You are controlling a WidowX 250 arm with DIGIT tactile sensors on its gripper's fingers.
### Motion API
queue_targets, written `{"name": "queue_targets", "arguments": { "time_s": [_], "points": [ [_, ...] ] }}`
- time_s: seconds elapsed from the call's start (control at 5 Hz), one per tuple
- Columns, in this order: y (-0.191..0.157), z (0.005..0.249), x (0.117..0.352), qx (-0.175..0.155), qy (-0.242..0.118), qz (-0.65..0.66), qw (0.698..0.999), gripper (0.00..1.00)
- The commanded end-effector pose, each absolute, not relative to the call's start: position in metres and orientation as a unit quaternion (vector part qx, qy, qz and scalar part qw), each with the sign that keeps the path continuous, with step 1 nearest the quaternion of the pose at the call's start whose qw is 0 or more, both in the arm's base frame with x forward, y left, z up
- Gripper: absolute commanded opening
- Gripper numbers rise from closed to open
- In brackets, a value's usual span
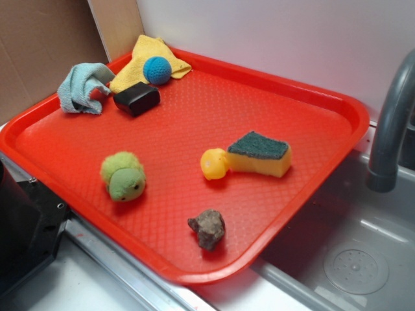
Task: Grab the green sponge.
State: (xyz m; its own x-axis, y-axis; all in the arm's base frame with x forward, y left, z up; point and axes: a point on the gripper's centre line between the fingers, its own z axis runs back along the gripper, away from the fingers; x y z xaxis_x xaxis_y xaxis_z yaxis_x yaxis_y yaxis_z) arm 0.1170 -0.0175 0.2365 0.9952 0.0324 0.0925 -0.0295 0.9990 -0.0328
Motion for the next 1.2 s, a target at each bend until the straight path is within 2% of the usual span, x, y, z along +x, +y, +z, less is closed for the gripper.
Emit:
{"name": "queue_targets", "arguments": {
  "time_s": [0.0,0.2,0.4,0.6,0.8,1.0],
  "points": [
    [-0.018,0.236,0.117,-0.016,-0.047,0.016,0.999,1.00],
    [-0.037,0.207,0.164,-0.009,-0.041,-0.110,0.993,1.00],
    [-0.071,0.179,0.209,-0.011,-0.070,-0.233,0.970,1.00],
    [-0.110,0.146,0.243,-0.008,-0.079,-0.352,0.932,1.00],
    [-0.143,0.115,0.254,-0.039,-0.068,-0.447,0.891,1.00],
    [-0.160,0.096,0.247,-0.042,-0.062,-0.501,0.862,1.00]
  ]
}}
